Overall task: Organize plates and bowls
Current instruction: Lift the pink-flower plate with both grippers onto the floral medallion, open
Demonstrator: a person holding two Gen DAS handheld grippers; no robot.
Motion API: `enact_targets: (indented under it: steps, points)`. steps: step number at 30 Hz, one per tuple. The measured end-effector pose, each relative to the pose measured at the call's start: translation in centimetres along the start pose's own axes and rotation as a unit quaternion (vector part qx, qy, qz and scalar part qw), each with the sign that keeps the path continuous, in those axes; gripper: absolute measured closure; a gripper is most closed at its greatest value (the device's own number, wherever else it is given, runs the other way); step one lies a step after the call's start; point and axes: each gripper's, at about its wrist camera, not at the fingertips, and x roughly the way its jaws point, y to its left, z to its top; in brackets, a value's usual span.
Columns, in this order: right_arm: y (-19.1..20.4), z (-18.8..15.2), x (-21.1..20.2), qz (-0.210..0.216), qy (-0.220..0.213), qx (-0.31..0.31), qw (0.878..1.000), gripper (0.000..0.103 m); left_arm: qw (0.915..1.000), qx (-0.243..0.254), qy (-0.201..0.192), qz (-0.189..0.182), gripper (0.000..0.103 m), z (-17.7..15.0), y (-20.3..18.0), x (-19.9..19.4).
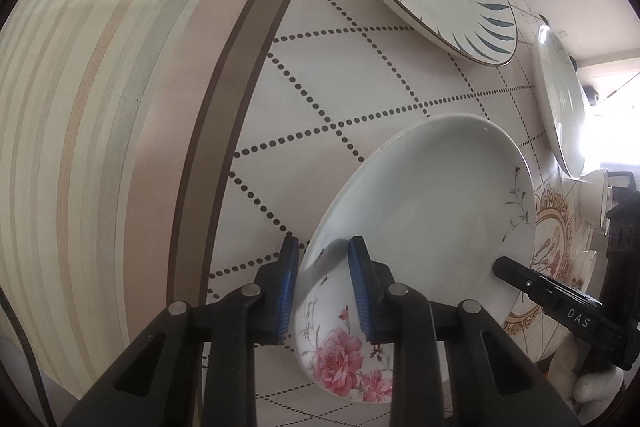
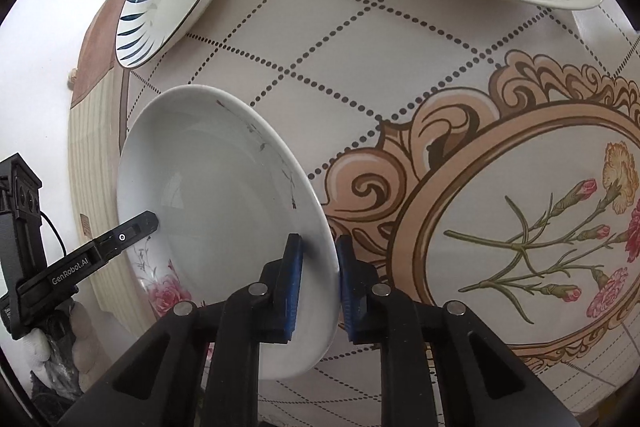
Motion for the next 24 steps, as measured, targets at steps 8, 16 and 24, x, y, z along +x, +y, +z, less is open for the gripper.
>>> enact_targets:
  steps: [8,16,24]
  points:
    - [-1.1,-1.4,-1.3,0.028,-0.028,-0.02,0.999,0.089,0.9995,0.006,-0.02,0.022,0.083,-1.5,-0.1,-0.8]
    - [-4.1,-2.3,-2.7,0.036,-0.041,-0.007,0.999,0.09,0.9985,0.028,-0.043,0.02,0.083,-2.0,-2.0,-3.2]
    - [-8.2,-3.5,-6.2,0.039,-0.075,0.004,0.996,0.09,0.996,0.07,-0.054,0.015,0.083,-1.8,-5.6,-4.5]
